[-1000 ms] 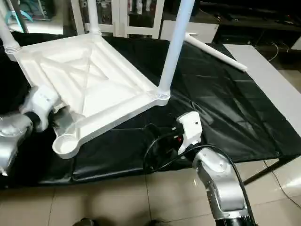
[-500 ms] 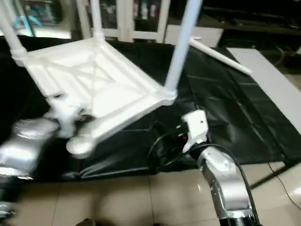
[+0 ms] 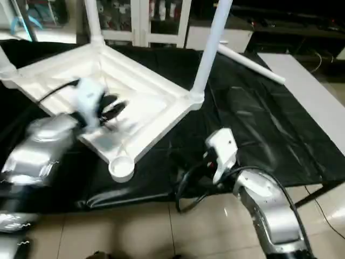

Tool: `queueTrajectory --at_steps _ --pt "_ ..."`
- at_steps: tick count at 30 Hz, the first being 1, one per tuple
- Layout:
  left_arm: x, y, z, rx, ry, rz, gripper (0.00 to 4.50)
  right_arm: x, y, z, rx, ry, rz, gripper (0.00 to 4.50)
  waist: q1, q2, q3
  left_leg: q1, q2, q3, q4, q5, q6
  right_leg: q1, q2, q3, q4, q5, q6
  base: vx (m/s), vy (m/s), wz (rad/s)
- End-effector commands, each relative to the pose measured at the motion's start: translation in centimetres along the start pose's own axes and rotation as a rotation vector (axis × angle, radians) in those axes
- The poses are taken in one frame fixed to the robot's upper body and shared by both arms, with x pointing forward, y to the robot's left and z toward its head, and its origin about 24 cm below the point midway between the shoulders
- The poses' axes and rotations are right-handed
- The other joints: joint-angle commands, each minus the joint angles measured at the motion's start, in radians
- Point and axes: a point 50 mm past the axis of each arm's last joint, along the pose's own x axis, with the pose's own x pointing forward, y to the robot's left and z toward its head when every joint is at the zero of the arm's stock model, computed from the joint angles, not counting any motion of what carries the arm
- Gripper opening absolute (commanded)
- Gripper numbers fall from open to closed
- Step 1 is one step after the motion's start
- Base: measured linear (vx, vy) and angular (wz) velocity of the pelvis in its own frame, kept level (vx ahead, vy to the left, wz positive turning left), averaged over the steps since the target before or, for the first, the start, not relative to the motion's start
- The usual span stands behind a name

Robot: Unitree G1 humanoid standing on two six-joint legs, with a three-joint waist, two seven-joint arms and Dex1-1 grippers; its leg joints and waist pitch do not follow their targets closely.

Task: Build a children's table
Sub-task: Rotate table base

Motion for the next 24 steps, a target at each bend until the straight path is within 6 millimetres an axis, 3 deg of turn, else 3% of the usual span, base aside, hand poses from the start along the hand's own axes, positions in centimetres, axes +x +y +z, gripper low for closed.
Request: queueTrajectory --at_steps 1,3,4,5,6,8,9,10,14,16,19,20,22,24 --pt "-0.7 -0.5 0.0 0.054 0.044 -0.097 1.67 -0.2 -0.1 0.3 -0.01 0.002 0.016 3.86 0.005 0.015 -0.061 0.032 0.022 -0.007 -0.068 -0.206 0.029 0.036 -0.03 0.025 -0.044 -0.164 -0.191 0.0 0.0 0.0" --pt "-2.9 0.1 -1.6 0.126 0.186 -0.174 1.67 -0.4 -0.6 0.4 -0.023 0.012 0.0 3.86 0.002 0.014 -0.056 0.026 0.021 -0.009 -0.076 -0.234 0.019 0.038 -0.029 0.026 -0.044 -0.22 -0.173 0.0 0.0 0.0" --pt "-5.2 0.6 -3.1 0.168 0.344 -0.229 1.67 -0.6 -1.2 0.5 -0.028 0.016 -0.028 3.86 0.0 0.014 -0.053 0.03 0.022 -0.011 -0.078 -0.258 0.006 0.033 -0.03 0.026 -0.047 -0.252 -0.162 0.0 0.0 0.0" --pt "-5.2 0.6 -3.1 0.168 0.344 -0.229 1.67 -0.6 -1.2 0.5 -0.028 0.016 -0.028 3.86 -0.006 0.014 -0.053 0.026 0.022 -0.013 -0.08 -0.259 0.001 0.037 -0.03 0.027 -0.043 -0.257 -0.158 0.0 0.0 0.0" --pt "-6.8 1.1 -4.0 0.203 0.469 -0.244 1.67 -0.8 -1.6 0.5 -0.032 0.021 -0.047 3.86 -0.009 0.017 -0.049 0.036 0.022 -0.011 -0.081 -0.294 -0.013 0.026 -0.028 0.028 -0.051 -0.294 -0.148 0.0 0.0 0.0" --pt "-6.9 1.0 -4.2 0.186 0.487 -0.242 1.67 -0.7 -1.7 0.4 -0.028 0.027 -0.065 3.86 -0.011 0.02 -0.044 0.035 0.022 -0.011 -0.085 -0.319 -0.025 0.023 -0.026 0.03 -0.052 -0.314 -0.152 0.0 0.0 0.0" --pt "-6.8 1.0 -4.3 0.179 0.485 -0.241 1.67 -0.7 -1.8 0.4 -0.026 0.028 -0.069 3.86 -0.008 0.022 -0.044 0.045 0.023 -0.008 -0.083 -0.335 -0.029 0.015 -0.026 0.03 -0.056 -0.319 -0.153 0.0 0.0 0.0" --pt "-6.5 0.5 -4.4 0.169 0.483 -0.261 1.67 -0.6 -1.8 0.4 -0.029 0.028 -0.075 3.86 -0.004 0.021 -0.043 0.05 0.023 -0.006 -0.081 -0.354 -0.034 0.011 -0.026 0.032 -0.058 -0.319 -0.159 0.0 0.0 0.0" --pt "-5.7 -1.3 -4.7 0.149 0.483 -0.342 1.67 -0.4 -2.0 0.2 -0.034 0.029 -0.107 3.86 0.004 0.021 -0.047 0.035 0.022 -0.012 -0.086 -0.338 -0.049 0.024 -0.031 0.031 -0.052 -0.307 -0.149 0.0 0.0 0.0" --pt "-4.2 -3.0 -4.4 0.133 0.43 -0.399 1.67 -0.2 -2.3 0.3 -0.032 0.02 -0.14 3.86 0.005 0.021 -0.049 0.033 0.02 -0.011 -0.084 -0.321 -0.049 0.027 -0.032 0.031 -0.052 -0.291 -0.149 0.0 0.0 0.0" --pt "-1.4 -4.7 -3.4 0.08 0.297 -0.4 1.67 -0.1 -2.2 0.4 -0.028 0.012 -0.145 3.86 0.009 0.016 -0.051 0.029 0.019 -0.008 -0.079 -0.299 -0.038 0.03 -0.033 0.033 -0.053 -0.267 -0.156 0.0 0.0 0.0" --pt "-0.7 -5.0 -3.2 0.052 0.275 -0.394 1.67 -0.1 -2.1 0.4 -0.028 0.013 -0.143 3.86 0.015 0.015 -0.053 0.032 0.018 -0.005 -0.076 -0.288 -0.031 0.029 -0.032 0.033 -0.054 -0.265 -0.152 0.0 0.0 0.0" --pt "0.4 -5.5 -3.3 0.067 0.271 -0.395 1.67 -0.1 -2.1 0.4 -0.029 0.011 -0.146 3.86 0.016 0.014 -0.053 0.022 0.016 -0.008 -0.076 -0.259 -0.023 0.037 -0.033 0.031 -0.052 -0.251 -0.149 0.0 0.0 0.0" --pt "1.2 -5.6 -3.4 0.078 0.263 -0.384 1.67 -0.1 -2.1 0.4 -0.029 0.01 -0.148 3.86 0.014 0.011 -0.056 0.023 0.015 -0.008 -0.073 -0.249 -0.016 0.038 -0.031 0.03 -0.051 -0.239 -0.139 0.0 0.0 0.0"
